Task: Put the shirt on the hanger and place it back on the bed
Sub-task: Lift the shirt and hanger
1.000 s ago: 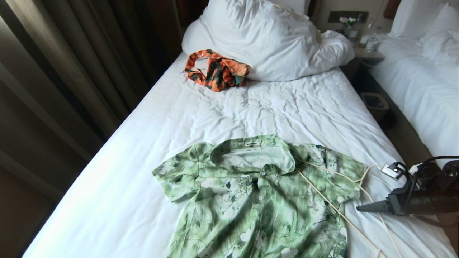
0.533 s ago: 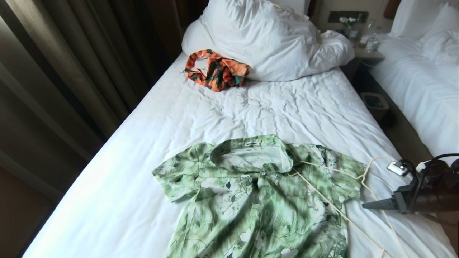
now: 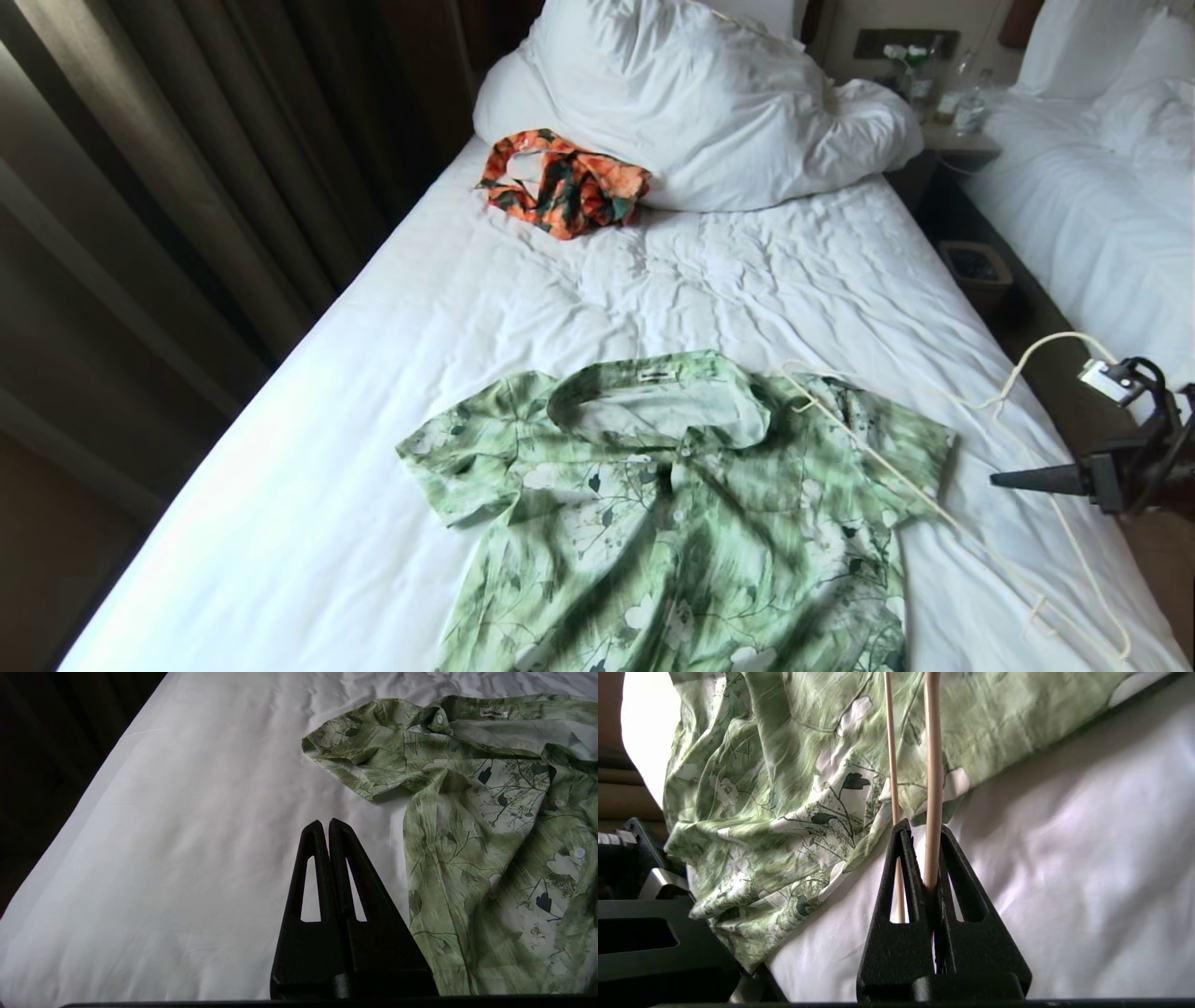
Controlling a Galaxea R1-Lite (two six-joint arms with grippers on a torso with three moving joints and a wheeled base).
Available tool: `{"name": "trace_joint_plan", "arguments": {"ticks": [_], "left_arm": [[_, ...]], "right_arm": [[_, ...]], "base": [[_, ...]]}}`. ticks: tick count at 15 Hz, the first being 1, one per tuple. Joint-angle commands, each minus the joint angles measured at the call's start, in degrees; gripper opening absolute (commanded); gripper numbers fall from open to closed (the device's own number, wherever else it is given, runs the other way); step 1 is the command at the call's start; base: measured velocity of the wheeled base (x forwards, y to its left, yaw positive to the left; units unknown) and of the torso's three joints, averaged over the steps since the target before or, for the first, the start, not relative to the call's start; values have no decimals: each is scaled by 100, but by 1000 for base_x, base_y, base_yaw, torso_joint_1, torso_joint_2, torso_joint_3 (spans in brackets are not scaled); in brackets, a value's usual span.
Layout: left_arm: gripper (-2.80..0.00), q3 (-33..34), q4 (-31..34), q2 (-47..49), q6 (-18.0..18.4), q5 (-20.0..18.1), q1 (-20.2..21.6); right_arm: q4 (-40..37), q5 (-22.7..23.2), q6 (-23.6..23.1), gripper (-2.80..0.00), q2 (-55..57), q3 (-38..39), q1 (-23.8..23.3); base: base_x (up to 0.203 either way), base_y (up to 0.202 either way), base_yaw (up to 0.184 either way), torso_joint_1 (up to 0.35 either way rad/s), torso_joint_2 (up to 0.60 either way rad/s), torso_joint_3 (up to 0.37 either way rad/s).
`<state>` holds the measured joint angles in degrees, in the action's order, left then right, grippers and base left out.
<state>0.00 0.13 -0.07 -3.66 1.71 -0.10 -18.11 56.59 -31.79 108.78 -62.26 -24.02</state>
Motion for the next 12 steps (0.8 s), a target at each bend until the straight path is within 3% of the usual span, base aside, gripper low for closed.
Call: {"name": "trace_joint_plan", "arguments": {"ticks": [1,4,9,12], "left_arm": [[-280,9,0,-1,-3,5,1],[-280,9,3,-1,-3,5,1],[-280,9,-5,-1,-3,5,1],[-280,9,4,-1,-3,5,1]], "right_arm": [[6,36,-204,-280,-481,-141,-139],[17,122,-259,-280,-783,-229,2],[190,122,-465,-280,-750,-933,1047],[292,308,-452,-280,-753,-1081,1171]], "base": [[0,0,0,0,0,0],[0,0,0,0,0,0],[0,0,0,0,0,0],[0,0,0,0,0,0]]}}
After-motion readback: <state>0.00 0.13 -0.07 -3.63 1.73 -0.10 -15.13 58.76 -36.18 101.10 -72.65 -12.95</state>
